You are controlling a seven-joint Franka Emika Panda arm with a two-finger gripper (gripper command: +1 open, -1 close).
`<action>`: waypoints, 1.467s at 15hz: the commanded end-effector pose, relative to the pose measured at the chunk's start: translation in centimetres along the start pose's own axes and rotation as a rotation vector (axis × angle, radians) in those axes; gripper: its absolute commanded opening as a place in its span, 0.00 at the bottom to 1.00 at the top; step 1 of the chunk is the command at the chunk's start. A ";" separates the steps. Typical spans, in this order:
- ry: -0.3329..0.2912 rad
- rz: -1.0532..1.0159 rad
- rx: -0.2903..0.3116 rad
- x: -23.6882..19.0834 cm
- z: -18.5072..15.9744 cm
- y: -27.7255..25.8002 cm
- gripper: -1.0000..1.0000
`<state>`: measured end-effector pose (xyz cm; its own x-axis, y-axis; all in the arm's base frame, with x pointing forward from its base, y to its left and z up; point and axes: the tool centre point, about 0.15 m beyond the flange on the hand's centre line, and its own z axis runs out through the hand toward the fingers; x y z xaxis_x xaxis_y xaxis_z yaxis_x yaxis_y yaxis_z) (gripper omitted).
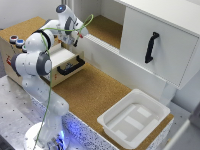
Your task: Place the pink object inside the left cabinet
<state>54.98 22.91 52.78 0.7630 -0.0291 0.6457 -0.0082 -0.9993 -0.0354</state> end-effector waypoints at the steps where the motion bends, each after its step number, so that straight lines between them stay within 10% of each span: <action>1: -0.209 0.027 -0.170 8.3 8.0 -0.1 0.00; 17: -0.261 0.018 -0.188 5.1 12.4 3.4 0.00; 18: -0.272 0.023 -0.174 5.0 12.8 3.8 1.00; 22: -0.219 -0.015 -0.167 3.8 13.0 3.3 1.00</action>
<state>65.73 19.82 46.75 0.8948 -0.0505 0.4436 -0.0919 -0.9931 0.0723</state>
